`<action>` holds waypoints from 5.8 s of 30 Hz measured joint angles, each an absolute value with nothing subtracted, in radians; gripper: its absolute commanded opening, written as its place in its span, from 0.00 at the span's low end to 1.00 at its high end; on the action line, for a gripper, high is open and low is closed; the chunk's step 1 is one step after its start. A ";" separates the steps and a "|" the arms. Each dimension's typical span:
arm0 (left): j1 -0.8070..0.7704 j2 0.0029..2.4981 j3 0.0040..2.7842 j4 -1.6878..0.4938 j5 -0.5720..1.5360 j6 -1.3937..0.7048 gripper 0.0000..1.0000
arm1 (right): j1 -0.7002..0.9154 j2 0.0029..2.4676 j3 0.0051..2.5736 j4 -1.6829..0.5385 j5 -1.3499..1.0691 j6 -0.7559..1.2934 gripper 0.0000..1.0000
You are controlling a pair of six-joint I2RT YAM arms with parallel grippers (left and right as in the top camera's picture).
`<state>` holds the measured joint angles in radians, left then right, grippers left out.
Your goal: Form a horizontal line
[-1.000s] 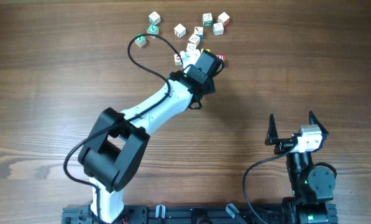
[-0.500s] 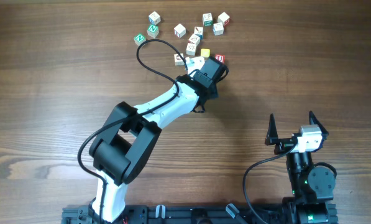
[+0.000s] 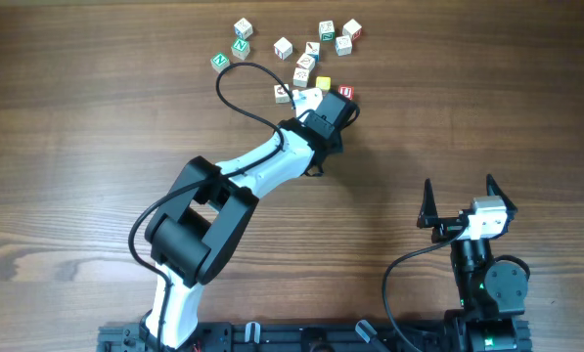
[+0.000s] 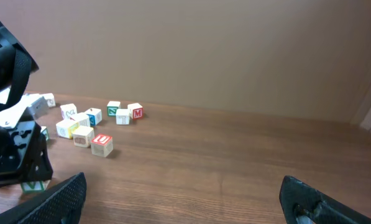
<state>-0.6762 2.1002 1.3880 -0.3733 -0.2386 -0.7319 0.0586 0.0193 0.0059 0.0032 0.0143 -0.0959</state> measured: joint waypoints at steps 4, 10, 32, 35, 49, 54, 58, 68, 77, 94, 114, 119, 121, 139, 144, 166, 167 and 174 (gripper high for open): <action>-0.674 2.100 1.388 -0.373 -0.255 -0.732 0.39 | 0.059 0.019 0.006 0.003 0.014 -0.096 1.00; -0.672 2.100 1.388 -0.372 -0.273 -0.720 0.56 | 0.059 0.019 0.006 0.003 0.015 -0.096 1.00; -0.707 1.971 1.388 -0.350 -0.229 -0.676 1.00 | 0.059 0.019 0.006 0.003 0.015 -0.096 1.00; -0.708 1.971 1.388 -0.351 -0.222 -0.642 0.99 | 0.059 0.019 0.006 0.003 0.015 -0.096 1.00; -0.705 1.946 1.388 -0.362 -0.219 -0.533 0.39 | 0.059 0.019 0.006 0.003 0.015 -0.096 1.00; -0.661 1.945 1.389 -0.449 -0.238 -0.538 0.04 | 0.059 0.019 0.006 0.003 0.015 -0.096 1.00; -0.560 1.944 1.389 -0.546 -0.242 -0.536 0.04 | 0.059 0.019 0.006 0.003 0.015 -0.096 1.00; -0.374 1.944 1.389 -0.585 -0.191 -0.547 0.04 | 0.059 0.019 0.006 0.003 0.015 -0.096 1.00; -0.365 1.932 1.231 -0.443 -0.144 -0.538 0.04 | 0.059 0.019 0.006 0.003 0.015 -0.096 1.00; -0.366 1.941 1.142 -0.271 0.019 -0.498 0.04 | 0.059 0.019 0.006 0.003 0.015 -0.096 1.00; -0.366 1.964 1.140 -0.209 0.099 -0.498 0.04 | 0.059 0.019 0.006 0.003 0.015 -0.096 1.00; -0.366 1.964 1.140 -0.201 0.126 -0.498 0.09 | 0.059 0.019 0.006 0.003 0.015 -0.096 1.00; -0.366 1.964 1.140 -0.199 0.130 -0.494 0.15 | 0.059 0.019 0.006 0.003 0.015 -0.096 1.00; -0.371 1.942 1.149 -0.280 0.099 -0.442 0.95 | 0.059 0.019 0.006 0.003 0.015 -0.096 1.00; -0.371 1.921 1.147 -0.337 0.041 -0.431 1.00 | 0.059 0.019 0.006 0.003 0.015 -0.096 1.00; -0.371 1.903 1.140 -0.360 0.012 -0.430 1.00 | 0.059 0.019 0.006 0.003 0.015 -0.096 1.00; -0.371 1.903 1.140 -0.360 0.012 -0.431 1.00 | 0.059 0.019 0.006 0.003 0.015 -0.096 1.00; -0.371 1.903 1.140 -0.358 0.012 -0.431 1.00 | 0.059 0.019 0.006 0.003 0.014 -0.096 1.00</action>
<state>-0.3710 1.9026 1.1404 -0.3580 0.0120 -0.4309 0.0586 0.0193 0.0059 0.0032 0.0143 -0.0959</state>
